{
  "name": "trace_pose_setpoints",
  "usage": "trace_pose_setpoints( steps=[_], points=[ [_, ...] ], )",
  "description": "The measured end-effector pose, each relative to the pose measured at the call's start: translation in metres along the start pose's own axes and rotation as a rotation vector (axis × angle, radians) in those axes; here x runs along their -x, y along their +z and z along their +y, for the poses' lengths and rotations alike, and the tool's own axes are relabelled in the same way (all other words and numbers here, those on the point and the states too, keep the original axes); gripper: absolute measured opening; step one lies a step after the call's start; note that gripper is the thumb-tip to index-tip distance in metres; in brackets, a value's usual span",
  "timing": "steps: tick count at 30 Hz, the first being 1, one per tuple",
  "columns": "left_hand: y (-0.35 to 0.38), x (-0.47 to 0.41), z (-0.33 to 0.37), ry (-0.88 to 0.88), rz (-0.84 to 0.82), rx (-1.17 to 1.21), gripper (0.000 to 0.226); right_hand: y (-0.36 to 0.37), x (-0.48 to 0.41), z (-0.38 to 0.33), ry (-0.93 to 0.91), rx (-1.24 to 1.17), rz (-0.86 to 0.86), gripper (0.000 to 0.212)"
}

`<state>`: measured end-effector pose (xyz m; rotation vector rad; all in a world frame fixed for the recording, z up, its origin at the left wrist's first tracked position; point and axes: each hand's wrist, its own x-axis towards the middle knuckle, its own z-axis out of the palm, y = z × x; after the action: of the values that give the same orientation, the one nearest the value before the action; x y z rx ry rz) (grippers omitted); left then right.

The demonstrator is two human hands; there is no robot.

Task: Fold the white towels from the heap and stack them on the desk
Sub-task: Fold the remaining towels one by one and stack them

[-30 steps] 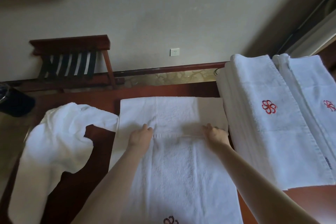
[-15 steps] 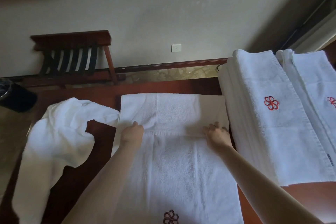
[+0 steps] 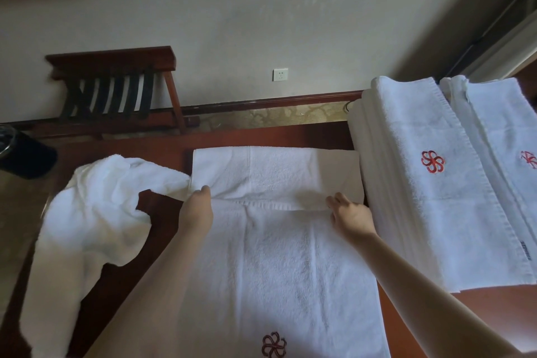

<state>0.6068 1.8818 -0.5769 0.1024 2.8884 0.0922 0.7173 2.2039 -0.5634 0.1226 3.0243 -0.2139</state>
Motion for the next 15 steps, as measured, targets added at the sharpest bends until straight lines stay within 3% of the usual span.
trace_pose_setpoints(
  steps=[4,7,11,15],
  points=[
    [-0.003,0.005,-0.002,0.044,0.026,-0.066,0.025,0.012,-0.003,0.004,0.153,-0.039,-0.09,0.031],
    [-0.009,0.011,-0.003,0.139,0.138,-0.103,0.027,0.01,-0.003,0.001,0.225,-0.152,0.013,0.02],
    [-0.015,0.019,-0.009,0.318,0.39,-0.083,0.034,0.005,0.005,0.0,0.065,-0.149,0.194,0.016],
    [-0.009,0.029,-0.014,0.302,0.32,-0.163,0.032,0.012,0.011,0.003,0.012,-0.12,0.172,0.021]
  ],
)
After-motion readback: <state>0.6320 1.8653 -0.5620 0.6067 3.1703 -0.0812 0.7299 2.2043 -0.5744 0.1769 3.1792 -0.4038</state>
